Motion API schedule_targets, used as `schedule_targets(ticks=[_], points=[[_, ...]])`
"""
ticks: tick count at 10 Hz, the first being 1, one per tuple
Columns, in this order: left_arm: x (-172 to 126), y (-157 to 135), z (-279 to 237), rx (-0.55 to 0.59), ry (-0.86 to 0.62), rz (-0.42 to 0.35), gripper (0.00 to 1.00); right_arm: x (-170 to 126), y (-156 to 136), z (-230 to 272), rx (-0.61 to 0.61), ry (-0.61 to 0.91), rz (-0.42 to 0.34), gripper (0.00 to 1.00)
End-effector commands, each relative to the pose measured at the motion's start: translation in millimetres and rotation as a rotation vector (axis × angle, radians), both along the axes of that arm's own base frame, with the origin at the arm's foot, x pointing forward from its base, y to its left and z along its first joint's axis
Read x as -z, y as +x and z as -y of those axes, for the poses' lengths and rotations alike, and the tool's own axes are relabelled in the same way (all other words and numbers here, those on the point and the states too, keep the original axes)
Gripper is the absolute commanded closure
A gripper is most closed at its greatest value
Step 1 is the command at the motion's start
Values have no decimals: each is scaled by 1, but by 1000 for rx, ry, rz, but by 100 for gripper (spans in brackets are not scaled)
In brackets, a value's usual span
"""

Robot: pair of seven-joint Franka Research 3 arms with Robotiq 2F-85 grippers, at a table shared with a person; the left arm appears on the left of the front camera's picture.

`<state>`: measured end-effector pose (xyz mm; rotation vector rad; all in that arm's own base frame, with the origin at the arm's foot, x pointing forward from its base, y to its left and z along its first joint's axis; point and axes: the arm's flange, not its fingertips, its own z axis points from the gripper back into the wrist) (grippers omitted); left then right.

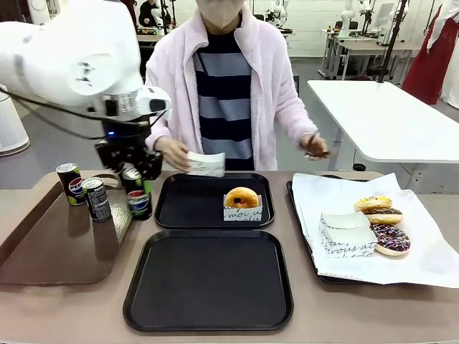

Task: Set up donuts and drinks on trays.
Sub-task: Pick up one Pepsi coke and place it on the Flat Tray.

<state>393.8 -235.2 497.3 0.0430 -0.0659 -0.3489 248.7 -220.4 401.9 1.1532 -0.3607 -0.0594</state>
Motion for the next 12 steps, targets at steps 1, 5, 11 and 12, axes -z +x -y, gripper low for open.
schedule_targets(ticks=[1,5,11,12], points=[[-23,-90,-59,131,-3,-11,41,0,0,0,0,8,9,0],[-14,-97,-64,139,0,15,41,0,0,0,0,8,9,0],[-18,-106,-70,122,12,-28,41,0,0,0,0,8,9,0],[-18,-106,-70,122,12,-28,41,0,0,0,0,8,9,0]])
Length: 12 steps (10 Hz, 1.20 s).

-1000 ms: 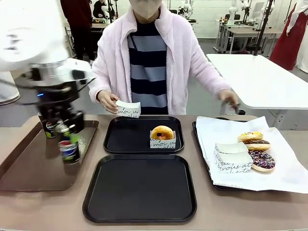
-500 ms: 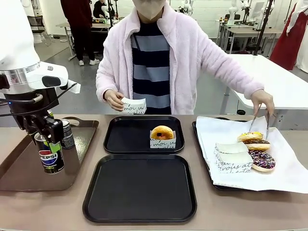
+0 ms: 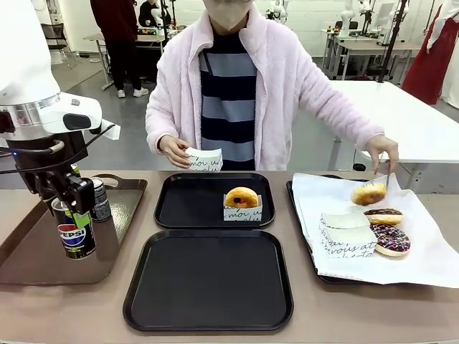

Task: Set up donuts and drinks on trays.
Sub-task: Pick up one Pepsi coke and place it on the Flat Tray.

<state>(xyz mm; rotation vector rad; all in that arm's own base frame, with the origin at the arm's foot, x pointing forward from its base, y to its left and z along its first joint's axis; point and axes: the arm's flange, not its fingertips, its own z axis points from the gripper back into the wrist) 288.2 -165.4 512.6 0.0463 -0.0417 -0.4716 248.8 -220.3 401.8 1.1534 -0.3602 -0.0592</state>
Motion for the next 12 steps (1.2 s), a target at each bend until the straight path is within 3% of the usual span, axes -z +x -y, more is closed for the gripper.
schedule_targets(ticks=[1,2,6,9,11,12], points=[[-3,-1,0,0,1,-3,41,0,0,1,1,8,10,0],[0,0,0,0,0,0,41,0,0,1,1,8,10,0],[10,60,42,-48,1,-9,41,0,0,1,1,8,10,0],[25,102,69,-66,-72,71,41,0,0,1,1,8,10,0],[14,81,60,-29,-65,80,41,0,0,1,1,8,10,0],[1,50,38,0,-29,11,41,0,0,1,1,8,10,0]])
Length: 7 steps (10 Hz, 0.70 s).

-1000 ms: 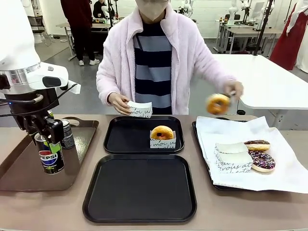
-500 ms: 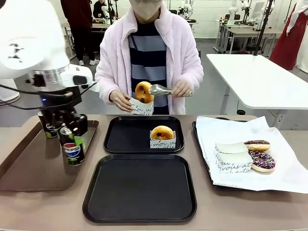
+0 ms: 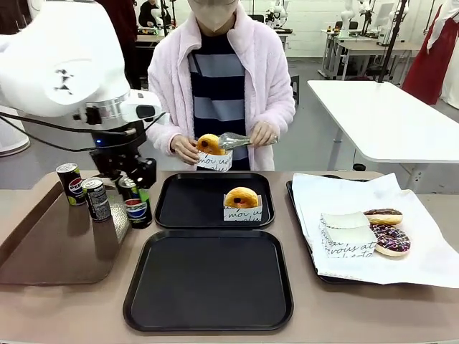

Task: Set up donuts and drinks on trays.
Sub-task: Pick up one Pepsi coke and place it on the Flat Tray.

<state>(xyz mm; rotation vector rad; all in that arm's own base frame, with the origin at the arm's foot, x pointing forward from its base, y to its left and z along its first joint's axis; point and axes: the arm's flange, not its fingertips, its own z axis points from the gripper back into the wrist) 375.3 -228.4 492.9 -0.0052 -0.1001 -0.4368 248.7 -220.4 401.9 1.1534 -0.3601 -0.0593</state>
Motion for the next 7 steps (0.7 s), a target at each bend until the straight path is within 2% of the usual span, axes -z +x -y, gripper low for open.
schedule_targets(ticks=[1,2,3,5,7], points=[[-28,-75,-55,99,50,-68,41,0,0,1,1,7,10,0],[-32,-106,-78,143,42,-74,41,0,0,1,1,7,10,0],[-36,-125,-97,168,31,-58,41,0,0,1,1,7,10,0],[-41,-136,-121,125,13,-24,41,0,0,1,1,7,10,0],[-42,-130,-127,7,26,-14,41,0,0,1,1,7,10,0]])
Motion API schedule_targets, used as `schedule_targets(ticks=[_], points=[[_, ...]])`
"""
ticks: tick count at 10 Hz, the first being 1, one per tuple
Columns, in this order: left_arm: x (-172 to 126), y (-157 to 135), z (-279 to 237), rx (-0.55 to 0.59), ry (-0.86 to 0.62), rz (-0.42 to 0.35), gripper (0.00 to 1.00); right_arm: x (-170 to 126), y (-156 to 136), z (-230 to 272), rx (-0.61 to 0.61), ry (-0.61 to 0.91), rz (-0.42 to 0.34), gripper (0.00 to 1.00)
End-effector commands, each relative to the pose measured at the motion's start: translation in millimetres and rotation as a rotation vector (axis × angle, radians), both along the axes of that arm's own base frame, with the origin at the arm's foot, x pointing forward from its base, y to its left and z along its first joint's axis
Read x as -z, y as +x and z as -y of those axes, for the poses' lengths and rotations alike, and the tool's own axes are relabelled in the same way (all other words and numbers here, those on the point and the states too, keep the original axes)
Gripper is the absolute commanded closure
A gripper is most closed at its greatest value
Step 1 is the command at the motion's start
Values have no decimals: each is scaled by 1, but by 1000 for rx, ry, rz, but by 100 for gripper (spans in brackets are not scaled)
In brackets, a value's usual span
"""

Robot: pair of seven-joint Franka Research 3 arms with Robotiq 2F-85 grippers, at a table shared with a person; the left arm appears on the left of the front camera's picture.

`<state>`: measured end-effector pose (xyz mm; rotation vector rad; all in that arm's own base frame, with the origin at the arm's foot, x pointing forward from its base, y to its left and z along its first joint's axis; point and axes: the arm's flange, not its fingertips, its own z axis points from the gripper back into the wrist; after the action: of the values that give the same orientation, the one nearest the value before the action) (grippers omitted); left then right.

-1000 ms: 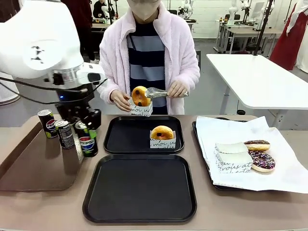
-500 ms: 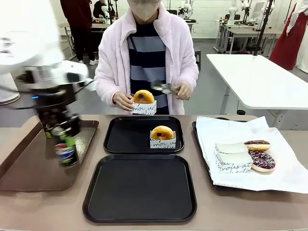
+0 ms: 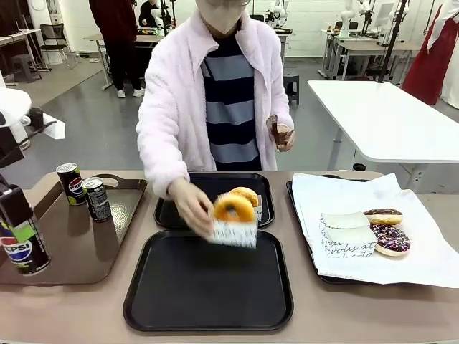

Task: Set up donuts and drinks on trays.
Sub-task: Pick up one Pepsi coke and place it on the Flat Tray.

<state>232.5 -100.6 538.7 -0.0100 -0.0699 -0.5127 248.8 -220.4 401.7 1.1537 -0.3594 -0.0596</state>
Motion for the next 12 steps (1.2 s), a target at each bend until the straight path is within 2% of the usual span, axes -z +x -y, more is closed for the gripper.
schedule_targets(ticks=[1,10,11,12], points=[[1,-2,6,40,5,-10,41,0,0,0,1,7,11,0],[2,-2,5,22,7,-6,41,0,0,0,1,7,11,0],[6,21,31,50,7,7,41,0,0,0,1,7,11,0],[12,50,61,27,48,23,41,0,0,0,1,7,11,0]])
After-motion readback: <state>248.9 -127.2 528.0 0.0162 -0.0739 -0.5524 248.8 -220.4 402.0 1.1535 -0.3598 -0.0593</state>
